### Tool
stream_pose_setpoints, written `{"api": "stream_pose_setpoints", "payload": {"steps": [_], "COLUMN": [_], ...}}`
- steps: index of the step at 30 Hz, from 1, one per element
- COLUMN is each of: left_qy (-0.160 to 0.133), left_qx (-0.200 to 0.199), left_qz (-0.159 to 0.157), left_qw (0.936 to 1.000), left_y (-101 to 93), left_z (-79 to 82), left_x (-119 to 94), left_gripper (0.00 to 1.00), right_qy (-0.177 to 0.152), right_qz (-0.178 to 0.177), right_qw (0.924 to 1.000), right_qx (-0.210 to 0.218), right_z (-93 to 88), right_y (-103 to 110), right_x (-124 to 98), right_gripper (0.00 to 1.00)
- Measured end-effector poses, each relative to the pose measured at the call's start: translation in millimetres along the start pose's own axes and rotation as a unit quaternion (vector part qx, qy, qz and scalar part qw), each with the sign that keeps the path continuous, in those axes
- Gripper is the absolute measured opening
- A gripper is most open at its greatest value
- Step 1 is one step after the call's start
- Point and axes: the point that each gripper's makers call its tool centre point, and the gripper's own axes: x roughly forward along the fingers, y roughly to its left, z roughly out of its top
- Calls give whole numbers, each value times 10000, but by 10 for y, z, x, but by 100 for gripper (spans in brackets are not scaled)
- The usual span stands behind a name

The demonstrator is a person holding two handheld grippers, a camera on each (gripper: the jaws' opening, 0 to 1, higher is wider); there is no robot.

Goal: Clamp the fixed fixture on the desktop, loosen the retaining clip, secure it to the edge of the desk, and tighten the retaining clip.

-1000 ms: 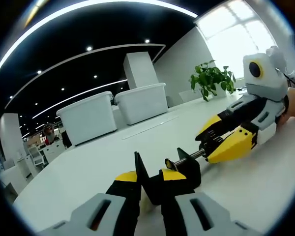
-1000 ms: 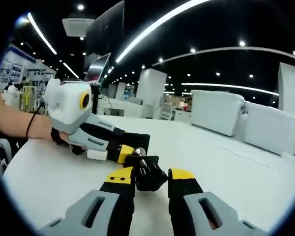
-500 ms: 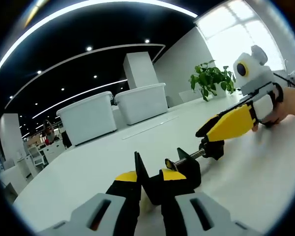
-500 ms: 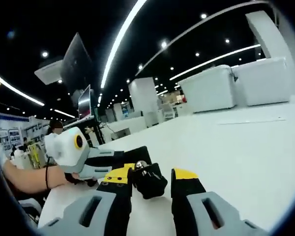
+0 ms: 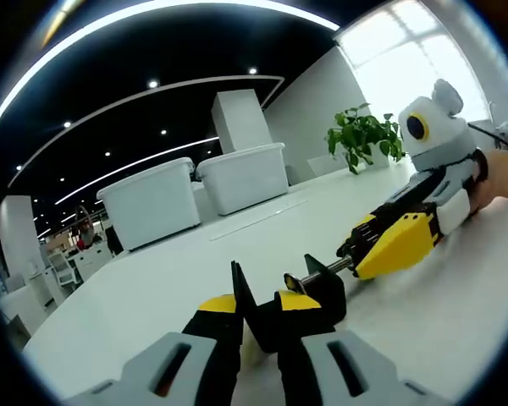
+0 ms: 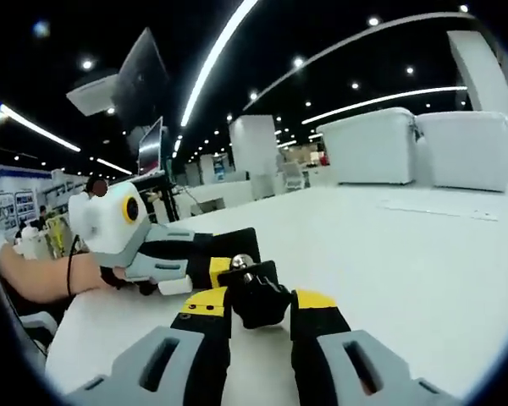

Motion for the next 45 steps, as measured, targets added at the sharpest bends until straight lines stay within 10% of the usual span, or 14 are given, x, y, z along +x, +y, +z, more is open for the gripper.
{"api": "stream_pose_setpoints", "payload": {"steps": [17,27,33,45], "left_qy": [-4,-2,13,2], "left_qx": [4,7,3,1], "left_qz": [-4,6,40,18], "left_qw": [10000,10000,10000,10000], "left_y": [-3,-3,12,-2], "left_z": [-2,-2,-5,0], "left_x": [3,-1,-1,1], "left_gripper": [15,15,15,15], "right_qy": [-84,-179,-139,-259], "right_qz": [-13,-88,-380,-179], "right_qw": [9998,9938,9661,9984], "right_qx": [161,-1091,-2551,-471], "right_z": [30,70,78,172], "right_y": [-5,-1,7,-151], "right_x": [-14,-11,17,14], "right_gripper": [26,26,26,46]}}
